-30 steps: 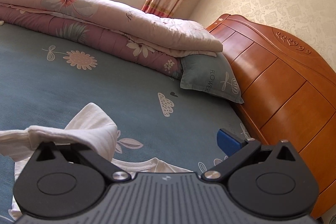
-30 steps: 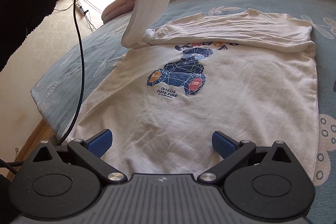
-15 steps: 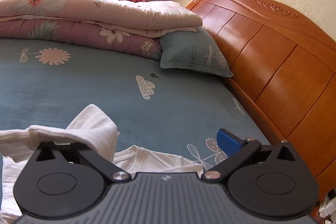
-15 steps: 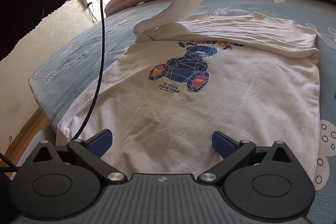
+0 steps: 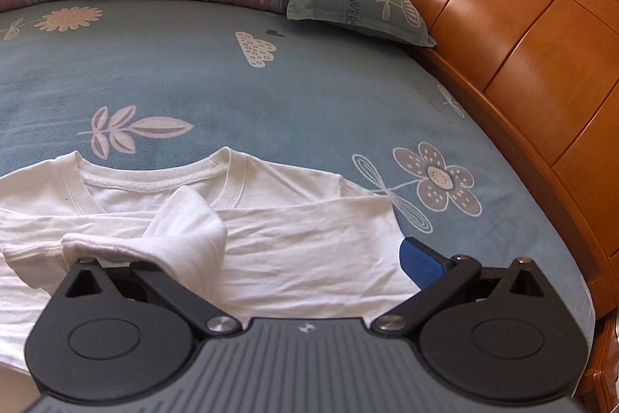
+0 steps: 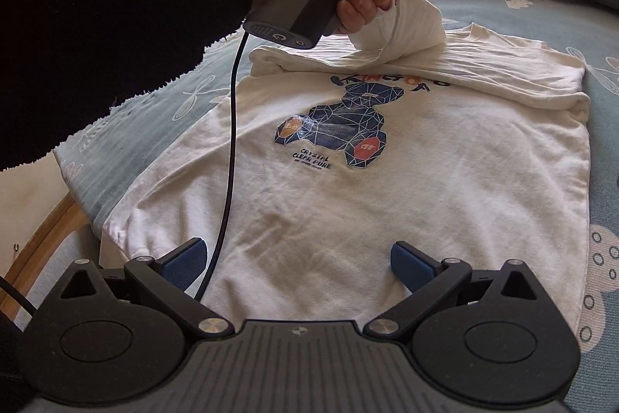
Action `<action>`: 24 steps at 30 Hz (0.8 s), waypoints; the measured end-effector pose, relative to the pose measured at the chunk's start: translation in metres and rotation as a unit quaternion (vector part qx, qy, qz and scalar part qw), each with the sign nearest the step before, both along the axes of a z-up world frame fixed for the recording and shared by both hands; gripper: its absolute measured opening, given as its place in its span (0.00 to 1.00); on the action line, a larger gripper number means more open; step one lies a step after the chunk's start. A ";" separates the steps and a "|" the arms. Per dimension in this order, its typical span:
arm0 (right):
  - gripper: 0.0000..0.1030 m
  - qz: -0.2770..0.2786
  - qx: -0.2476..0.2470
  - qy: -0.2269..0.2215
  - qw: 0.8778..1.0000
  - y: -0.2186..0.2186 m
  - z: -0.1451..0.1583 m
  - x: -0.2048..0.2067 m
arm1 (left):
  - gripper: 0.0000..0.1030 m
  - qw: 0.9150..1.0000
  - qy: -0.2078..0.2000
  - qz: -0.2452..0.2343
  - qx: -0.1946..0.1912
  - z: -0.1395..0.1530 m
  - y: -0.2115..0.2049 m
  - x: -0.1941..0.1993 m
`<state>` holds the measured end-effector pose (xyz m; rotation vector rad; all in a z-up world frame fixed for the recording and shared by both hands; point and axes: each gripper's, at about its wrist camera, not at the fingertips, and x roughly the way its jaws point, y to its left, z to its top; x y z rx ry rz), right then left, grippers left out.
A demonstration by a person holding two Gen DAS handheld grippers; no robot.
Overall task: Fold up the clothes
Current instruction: 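Lift the sleeve with the left gripper and carry it across the body, then lay the sleeve on the body and open the left gripper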
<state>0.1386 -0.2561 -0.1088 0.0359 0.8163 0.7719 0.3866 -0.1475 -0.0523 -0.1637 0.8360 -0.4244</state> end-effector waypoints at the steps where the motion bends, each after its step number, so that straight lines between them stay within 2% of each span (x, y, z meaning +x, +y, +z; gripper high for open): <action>1: 1.00 0.001 -0.002 -0.002 1.000 0.000 0.000 -0.001 | 0.99 1.000 -0.003 -0.004 0.007 -0.002 -0.003 -0.001; 4: 1.00 0.004 -0.007 -0.009 1.000 0.001 0.000 -0.003 | 0.99 0.999 0.003 -0.036 0.027 -0.016 -0.016 -0.002; 8: 1.00 0.001 -0.007 -0.012 1.000 0.001 0.000 -0.002 | 0.99 0.994 0.042 -0.076 0.059 -0.039 -0.029 -0.002; 13: 1.00 -0.009 -0.002 -0.010 1.000 -0.001 0.001 0.000 | 0.99 0.982 0.032 -0.136 0.126 -0.039 -0.038 -0.017; 16: 1.00 -0.010 -0.001 -0.010 1.000 -0.002 0.002 0.000 | 0.99 0.981 0.049 -0.152 0.112 -0.030 -0.029 -0.029; 21: 1.00 -0.015 -0.004 -0.014 1.000 -0.003 0.003 0.000 | 0.99 0.985 0.094 -0.145 0.020 -0.009 0.009 -0.045; 24: 1.00 -0.022 -0.002 -0.020 1.000 -0.005 0.006 0.000 | 0.99 0.988 0.098 -0.117 -0.029 0.002 0.035 -0.047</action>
